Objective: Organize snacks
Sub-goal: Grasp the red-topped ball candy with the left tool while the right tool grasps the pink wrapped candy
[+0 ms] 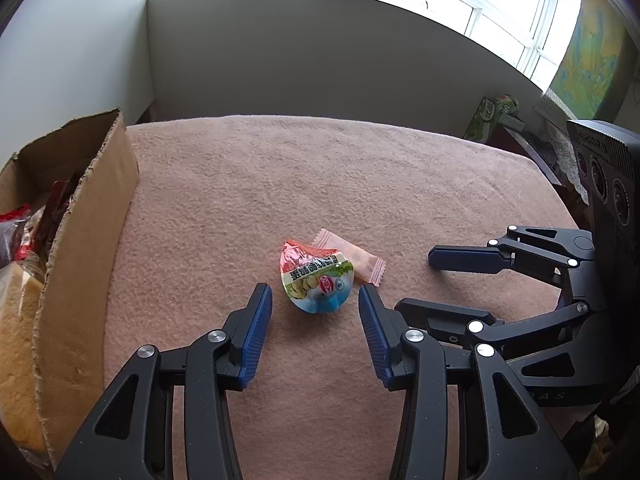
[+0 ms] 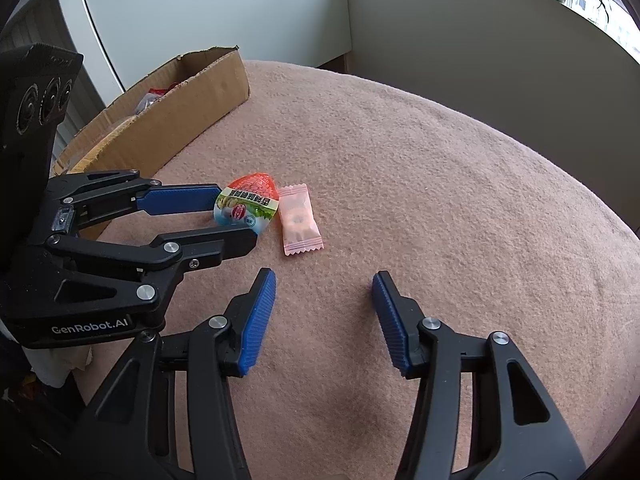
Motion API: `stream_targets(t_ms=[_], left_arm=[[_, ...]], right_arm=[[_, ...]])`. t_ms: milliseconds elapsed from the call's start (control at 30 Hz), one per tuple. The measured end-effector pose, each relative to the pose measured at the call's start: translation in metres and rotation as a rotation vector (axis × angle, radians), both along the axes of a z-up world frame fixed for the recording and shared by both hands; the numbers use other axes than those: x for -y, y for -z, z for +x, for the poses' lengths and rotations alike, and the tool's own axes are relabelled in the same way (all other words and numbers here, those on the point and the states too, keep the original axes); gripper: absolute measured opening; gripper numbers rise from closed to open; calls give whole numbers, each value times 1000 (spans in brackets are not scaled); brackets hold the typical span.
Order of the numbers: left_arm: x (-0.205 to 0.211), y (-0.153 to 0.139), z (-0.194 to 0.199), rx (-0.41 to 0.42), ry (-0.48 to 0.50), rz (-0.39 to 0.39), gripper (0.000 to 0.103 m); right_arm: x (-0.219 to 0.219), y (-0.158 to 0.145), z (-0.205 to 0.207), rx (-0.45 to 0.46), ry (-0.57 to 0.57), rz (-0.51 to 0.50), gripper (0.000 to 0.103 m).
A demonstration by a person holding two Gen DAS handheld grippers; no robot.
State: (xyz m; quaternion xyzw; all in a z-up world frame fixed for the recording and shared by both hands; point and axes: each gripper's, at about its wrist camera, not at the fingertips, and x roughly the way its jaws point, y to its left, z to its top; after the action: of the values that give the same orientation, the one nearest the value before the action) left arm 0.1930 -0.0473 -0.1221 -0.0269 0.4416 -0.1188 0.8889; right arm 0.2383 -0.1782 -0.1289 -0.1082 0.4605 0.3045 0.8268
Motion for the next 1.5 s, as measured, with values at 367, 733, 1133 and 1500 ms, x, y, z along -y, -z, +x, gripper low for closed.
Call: stream_targets(t_ms=[367,733,1133,1500], left_arm=[[5,6,10,-14,7,12,30],[-15,7,12,-21,-69,14,28],[-26,7,9,-19,-83,10,26],[-31,1,-6,-11,-71,-2,24]], right_arm=[[-8,1,5,17,-22,-37,52],[-29,2,12,41,-47,-52,52],[-38,3,23,72,-24,-71,22],[-27,3,11,60,37,-41,21]])
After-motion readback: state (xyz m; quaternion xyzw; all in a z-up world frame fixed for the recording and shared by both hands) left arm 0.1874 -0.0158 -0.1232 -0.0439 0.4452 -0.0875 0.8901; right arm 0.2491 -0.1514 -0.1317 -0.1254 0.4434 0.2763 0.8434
